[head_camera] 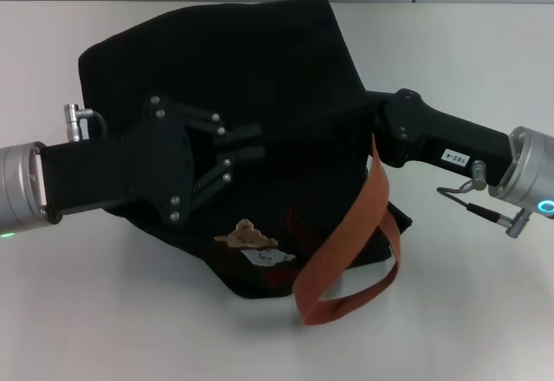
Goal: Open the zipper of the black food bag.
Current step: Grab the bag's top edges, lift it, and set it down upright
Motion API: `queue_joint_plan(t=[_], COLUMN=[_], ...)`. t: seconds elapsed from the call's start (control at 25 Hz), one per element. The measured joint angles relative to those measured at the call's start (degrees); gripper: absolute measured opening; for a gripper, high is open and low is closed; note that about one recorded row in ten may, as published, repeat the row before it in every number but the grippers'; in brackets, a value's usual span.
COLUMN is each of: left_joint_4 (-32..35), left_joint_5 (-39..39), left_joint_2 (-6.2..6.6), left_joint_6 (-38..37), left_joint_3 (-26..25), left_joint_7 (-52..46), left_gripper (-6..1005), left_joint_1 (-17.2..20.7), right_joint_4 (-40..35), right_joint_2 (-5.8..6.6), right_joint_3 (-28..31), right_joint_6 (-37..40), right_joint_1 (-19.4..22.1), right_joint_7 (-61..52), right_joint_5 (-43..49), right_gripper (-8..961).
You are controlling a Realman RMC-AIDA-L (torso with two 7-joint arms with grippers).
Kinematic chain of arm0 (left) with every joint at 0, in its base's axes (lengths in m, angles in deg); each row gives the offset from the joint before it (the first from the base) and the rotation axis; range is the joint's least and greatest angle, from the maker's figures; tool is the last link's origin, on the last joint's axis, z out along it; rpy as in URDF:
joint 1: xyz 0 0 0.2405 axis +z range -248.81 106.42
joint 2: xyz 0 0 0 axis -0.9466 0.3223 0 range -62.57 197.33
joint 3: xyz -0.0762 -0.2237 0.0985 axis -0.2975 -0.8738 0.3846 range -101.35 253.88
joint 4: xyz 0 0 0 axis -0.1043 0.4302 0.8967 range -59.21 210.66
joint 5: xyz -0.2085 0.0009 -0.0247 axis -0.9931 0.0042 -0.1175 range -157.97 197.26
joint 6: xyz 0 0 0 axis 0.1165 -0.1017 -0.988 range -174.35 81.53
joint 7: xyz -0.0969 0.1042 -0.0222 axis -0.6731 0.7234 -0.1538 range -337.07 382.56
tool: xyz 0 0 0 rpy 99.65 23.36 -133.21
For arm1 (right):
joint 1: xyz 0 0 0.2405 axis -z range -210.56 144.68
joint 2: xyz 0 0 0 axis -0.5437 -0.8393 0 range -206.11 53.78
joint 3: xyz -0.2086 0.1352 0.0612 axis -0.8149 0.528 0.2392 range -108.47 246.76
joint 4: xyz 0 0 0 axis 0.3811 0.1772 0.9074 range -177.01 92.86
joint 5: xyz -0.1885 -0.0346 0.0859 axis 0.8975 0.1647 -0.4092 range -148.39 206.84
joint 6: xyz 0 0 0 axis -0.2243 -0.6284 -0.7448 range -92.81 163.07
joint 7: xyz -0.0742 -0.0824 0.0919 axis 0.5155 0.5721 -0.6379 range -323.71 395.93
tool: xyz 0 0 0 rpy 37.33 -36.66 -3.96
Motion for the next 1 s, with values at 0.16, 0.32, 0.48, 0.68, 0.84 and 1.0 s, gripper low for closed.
queue_joint_plan(t=[0.16, 0.32, 0.48, 0.68, 0.84, 1.0], left_joint_4=[0.0, 0.0, -0.1, -0.1, -0.1, -0.1], left_joint_5=[-0.5, -0.8, -3.0, -4.2, -4.2, -4.2], left_joint_2=[0.06, 0.06, 0.14, 0.25, 0.25, 0.23], left_joint_6=[0.0, 0.0, -0.1, -0.2, -0.3, -0.4], left_joint_3=[-0.4, -0.9, -0.9, -0.9, -0.9, -0.8], left_joint_7=[0.0, 0.0, 0.0, 0.0, 0.0, 0.0], left_gripper=[92, 93, 93, 93, 93, 92], left_joint_1=[0.4, 0.6, 1.3, 1.9, 2.1, 2.2], right_joint_4=[-0.1, -0.2, -0.3, -0.3, -0.3, -0.2], right_joint_2=[0.05, 0.15, 0.17, 0.18, 0.16, 0.06], right_joint_3=[0.3, 0.4, 0.4, 0.4, 0.4, 0.3], right_joint_6=[0.1, 0.2, -0.1, -0.4, -1.1, -3.1], right_joint_1=[1.0, 1.9, 2.4, 3.0, 3.3, 3.4], right_joint_7=[0.0, 0.1, 0.1, 0.4, 1.0, 7.0], right_joint_5=[-0.3, -0.9, -0.9, -0.9, -0.9, -0.9], right_gripper=[-3, -3, -2, 6, 32, 58])
